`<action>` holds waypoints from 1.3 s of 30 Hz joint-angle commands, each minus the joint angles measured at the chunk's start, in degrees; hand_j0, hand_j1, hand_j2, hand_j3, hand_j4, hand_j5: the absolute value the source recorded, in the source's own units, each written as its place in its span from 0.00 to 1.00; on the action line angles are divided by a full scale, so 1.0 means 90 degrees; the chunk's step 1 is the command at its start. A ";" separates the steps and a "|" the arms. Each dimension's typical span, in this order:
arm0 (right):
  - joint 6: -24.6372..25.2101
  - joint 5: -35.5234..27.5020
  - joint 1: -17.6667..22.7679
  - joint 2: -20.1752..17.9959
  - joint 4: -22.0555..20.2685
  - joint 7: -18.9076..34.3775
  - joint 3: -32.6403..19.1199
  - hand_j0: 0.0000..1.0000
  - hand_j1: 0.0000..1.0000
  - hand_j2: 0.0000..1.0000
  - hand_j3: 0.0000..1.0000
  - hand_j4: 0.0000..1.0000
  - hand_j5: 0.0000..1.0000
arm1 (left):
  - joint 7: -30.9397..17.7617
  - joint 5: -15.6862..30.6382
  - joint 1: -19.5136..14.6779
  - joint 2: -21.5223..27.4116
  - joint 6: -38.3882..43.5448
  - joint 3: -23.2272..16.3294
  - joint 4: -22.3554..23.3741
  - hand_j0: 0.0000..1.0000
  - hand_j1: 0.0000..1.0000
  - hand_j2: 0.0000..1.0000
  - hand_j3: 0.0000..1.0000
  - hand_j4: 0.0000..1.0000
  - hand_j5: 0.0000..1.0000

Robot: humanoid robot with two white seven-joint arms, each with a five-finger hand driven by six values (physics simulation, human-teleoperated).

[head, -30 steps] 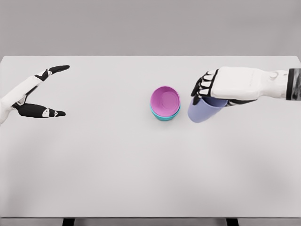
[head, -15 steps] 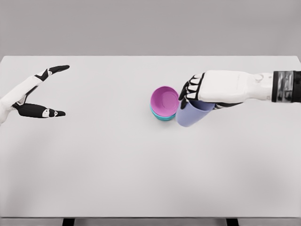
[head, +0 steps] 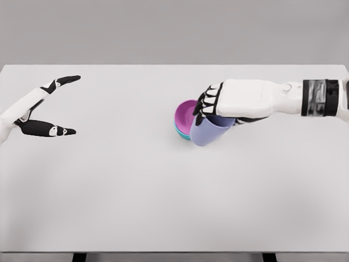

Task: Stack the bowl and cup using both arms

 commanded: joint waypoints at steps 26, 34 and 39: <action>0.0018 0.0586 -0.0420 0.1018 0.1198 -0.0003 0.0215 0.59 0.59 0.59 0.59 0.59 0.59 | 0.0002 0.0074 0.0000 -0.0049 0.0015 -0.0001 -0.0003 1.00 1.00 1.00 1.00 1.00 1.00; 0.0018 0.0654 -0.0420 0.1057 0.1394 -0.0003 0.0244 0.59 0.59 0.59 0.59 0.59 0.59 | 0.0002 0.0074 0.0000 -0.0049 0.0015 -0.0001 -0.0013 1.00 1.00 1.00 1.00 1.00 1.00; 0.0018 0.0654 -0.0420 0.1155 0.1394 -0.0003 0.0342 0.59 0.59 0.59 0.59 0.59 0.59 | 0.0002 0.0074 0.0000 -0.0049 0.0015 -0.0001 -0.0013 1.00 1.00 1.00 1.00 1.00 1.00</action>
